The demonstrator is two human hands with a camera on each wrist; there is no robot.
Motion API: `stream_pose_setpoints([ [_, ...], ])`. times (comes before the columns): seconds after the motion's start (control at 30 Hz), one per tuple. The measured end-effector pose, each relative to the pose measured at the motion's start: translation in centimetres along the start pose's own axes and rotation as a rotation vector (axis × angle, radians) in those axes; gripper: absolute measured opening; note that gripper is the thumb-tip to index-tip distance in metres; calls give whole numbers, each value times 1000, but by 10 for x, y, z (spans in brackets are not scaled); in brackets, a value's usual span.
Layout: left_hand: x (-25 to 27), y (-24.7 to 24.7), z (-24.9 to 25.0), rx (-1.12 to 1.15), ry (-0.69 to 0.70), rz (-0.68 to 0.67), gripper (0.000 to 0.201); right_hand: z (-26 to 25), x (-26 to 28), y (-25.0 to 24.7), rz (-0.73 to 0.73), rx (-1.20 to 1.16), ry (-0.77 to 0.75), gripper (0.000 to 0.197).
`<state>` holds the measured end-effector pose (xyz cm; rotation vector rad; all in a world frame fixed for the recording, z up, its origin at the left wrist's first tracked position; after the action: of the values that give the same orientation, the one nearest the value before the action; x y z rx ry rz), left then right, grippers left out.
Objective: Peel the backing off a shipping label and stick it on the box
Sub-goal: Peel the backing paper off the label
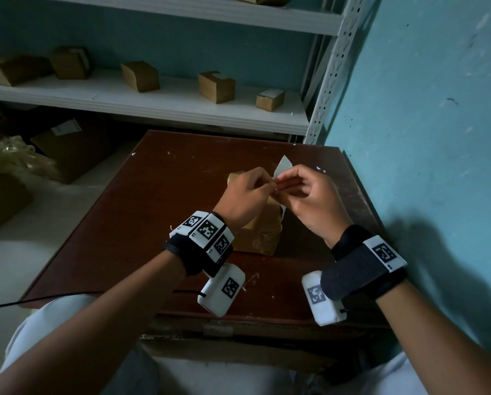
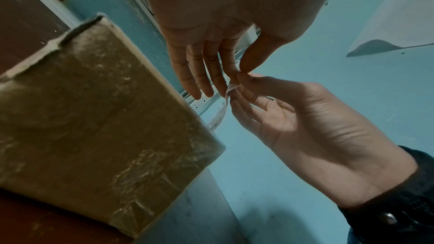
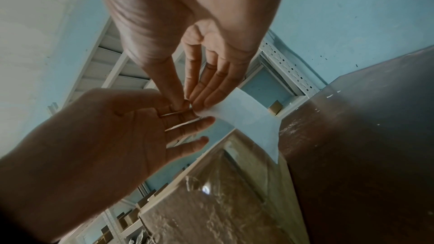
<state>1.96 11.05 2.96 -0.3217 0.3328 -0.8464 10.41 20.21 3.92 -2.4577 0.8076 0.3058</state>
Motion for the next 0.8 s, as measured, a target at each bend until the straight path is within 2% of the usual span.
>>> stream_pose_setpoints([
  [0.8,1,2,1,59,-15,-10,11,-4,2,-4,7,-1,-10,21],
])
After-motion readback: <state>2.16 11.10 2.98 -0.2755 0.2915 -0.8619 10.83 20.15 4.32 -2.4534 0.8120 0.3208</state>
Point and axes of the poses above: each hand's wrist, its own x-axis away from the middle knuckle, its own y-axis out of the palm, z = x × y, the point moved 8 cm from there along -x, towards the middle knuckle, and after that the axes turned 2 degrees about z, right-handed, at the moved point
